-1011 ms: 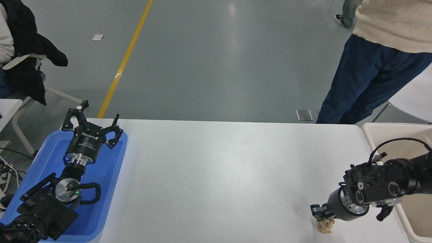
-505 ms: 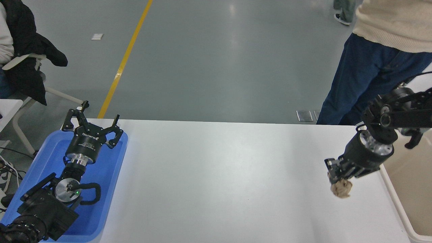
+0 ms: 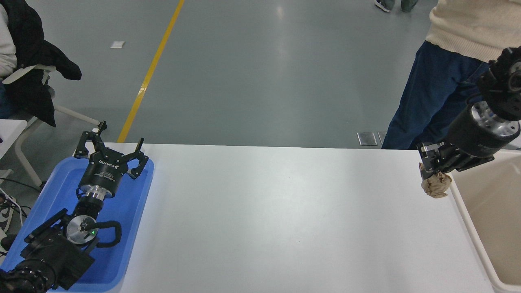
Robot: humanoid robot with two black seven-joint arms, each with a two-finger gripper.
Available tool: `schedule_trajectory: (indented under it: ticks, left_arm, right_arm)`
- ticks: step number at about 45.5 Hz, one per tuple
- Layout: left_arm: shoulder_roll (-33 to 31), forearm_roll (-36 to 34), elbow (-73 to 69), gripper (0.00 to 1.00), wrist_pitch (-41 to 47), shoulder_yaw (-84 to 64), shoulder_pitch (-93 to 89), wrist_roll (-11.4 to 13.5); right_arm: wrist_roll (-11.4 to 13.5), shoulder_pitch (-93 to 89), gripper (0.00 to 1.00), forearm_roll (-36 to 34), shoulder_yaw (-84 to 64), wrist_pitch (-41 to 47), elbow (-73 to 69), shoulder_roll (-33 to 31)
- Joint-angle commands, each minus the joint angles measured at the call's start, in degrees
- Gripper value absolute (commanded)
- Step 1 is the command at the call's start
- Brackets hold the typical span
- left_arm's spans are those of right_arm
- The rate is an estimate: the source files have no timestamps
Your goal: Pick up paper ball place in dustbin
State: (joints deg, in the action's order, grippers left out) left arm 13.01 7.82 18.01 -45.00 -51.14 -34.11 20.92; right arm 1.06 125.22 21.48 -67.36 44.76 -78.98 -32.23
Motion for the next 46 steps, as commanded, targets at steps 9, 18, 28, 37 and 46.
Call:
schedule_trajectory:
  ticks: [9, 18, 28, 37, 46]
  left_arm:
    - [0.00, 0.00, 0.00, 1.00, 0.00, -0.01, 0.01, 0.00]
    - [0.00, 0.00, 0.00, 1.00, 0.00, -0.01, 0.01, 0.00]
    - [0.00, 0.00, 0.00, 1.00, 0.00, -0.01, 0.01, 0.00]
    - [0.09, 0.00, 0.00, 1.00, 0.00, -0.01, 0.01, 0.00]
    - [0.09, 0.00, 0.00, 1.00, 0.00, -0.01, 0.01, 0.00]
  right_arm:
    - [0.00, 10.48, 0.00, -0.65, -5.76, 0.24, -2.76, -0.20]
    - [0.09, 10.31, 0.00, -0.65, -11.03, 0.24, -0.04, -1.69]
    - [0.09, 1.26, 0.00, 0.40, -15.69, 0.24, 10.42, -9.60]
    - [0.09, -8.40, 0.00, -0.38, -15.44, -0.63, 19.64, -14.35]
    - [0.00, -23.24, 0.00, -1.88, -8.42, -4.33, 33.00, -17.25]
